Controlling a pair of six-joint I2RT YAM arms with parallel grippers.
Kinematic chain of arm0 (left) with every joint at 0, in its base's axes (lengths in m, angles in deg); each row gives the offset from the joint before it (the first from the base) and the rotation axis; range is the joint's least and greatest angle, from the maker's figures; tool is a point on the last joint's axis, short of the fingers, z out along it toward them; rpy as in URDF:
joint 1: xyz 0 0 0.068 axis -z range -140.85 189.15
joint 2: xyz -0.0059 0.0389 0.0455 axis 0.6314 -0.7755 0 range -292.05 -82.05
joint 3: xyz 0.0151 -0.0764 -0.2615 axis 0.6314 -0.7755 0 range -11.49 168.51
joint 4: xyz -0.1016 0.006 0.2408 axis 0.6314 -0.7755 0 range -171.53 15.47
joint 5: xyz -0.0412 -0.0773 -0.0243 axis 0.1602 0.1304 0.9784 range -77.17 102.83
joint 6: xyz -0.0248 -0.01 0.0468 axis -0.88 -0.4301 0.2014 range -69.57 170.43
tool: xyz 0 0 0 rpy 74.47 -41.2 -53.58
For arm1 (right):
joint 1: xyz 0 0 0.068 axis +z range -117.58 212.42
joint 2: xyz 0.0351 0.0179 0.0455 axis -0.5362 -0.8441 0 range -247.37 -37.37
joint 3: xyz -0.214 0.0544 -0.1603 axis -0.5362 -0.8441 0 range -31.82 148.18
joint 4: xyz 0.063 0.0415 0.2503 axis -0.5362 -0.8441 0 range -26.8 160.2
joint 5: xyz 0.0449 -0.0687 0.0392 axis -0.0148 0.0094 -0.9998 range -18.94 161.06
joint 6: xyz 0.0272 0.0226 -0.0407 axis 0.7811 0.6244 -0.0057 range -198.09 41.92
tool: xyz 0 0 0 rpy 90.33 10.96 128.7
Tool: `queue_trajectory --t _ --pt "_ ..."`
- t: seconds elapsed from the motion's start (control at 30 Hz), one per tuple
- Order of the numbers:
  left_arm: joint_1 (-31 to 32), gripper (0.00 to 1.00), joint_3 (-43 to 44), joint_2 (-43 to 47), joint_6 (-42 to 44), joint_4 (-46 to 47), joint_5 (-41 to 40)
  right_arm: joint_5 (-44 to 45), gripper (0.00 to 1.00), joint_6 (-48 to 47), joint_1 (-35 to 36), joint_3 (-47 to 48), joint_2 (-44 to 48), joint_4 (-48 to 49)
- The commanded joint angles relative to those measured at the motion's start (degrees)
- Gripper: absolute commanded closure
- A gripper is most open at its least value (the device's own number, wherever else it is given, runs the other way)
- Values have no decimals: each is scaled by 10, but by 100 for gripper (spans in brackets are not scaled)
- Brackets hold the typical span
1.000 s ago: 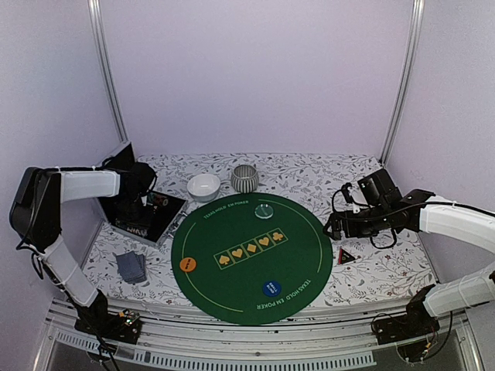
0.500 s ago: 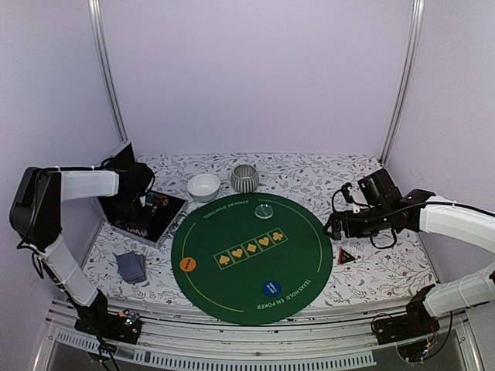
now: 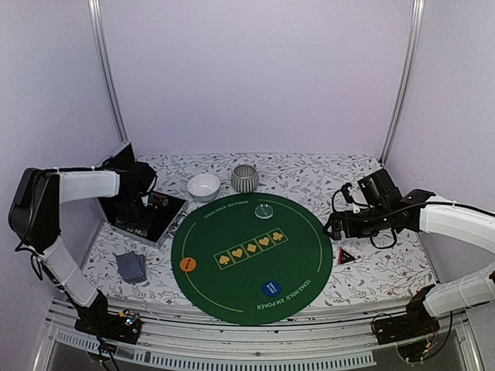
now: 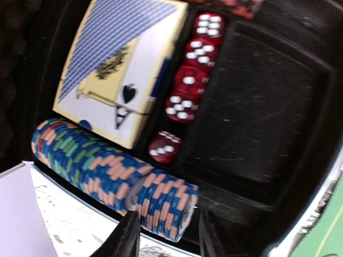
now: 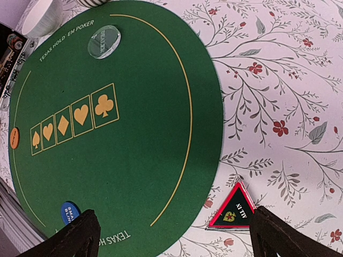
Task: Distribute texas hold em gaming equipment
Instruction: Pick up the pile of poker chips from the chip case.
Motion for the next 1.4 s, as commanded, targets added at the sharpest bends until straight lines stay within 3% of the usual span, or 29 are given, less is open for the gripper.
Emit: queue_trajectory --t 0.0,0.4,0.8,1.37 --pt "16 59 -13 16 10 15 14 3 1 -9 -5 5 10 -1" --pt "12 58 3 -3 11 3 -33 1 1 -8 -5 4 13 -4" --pt "-5 49 -2 -13 13 4 -30 -5 1 -8 -5 4 8 -4" --pt "-12 58 -9 -13 19 18 28 -3 1 -13 -6 0 6 -4"
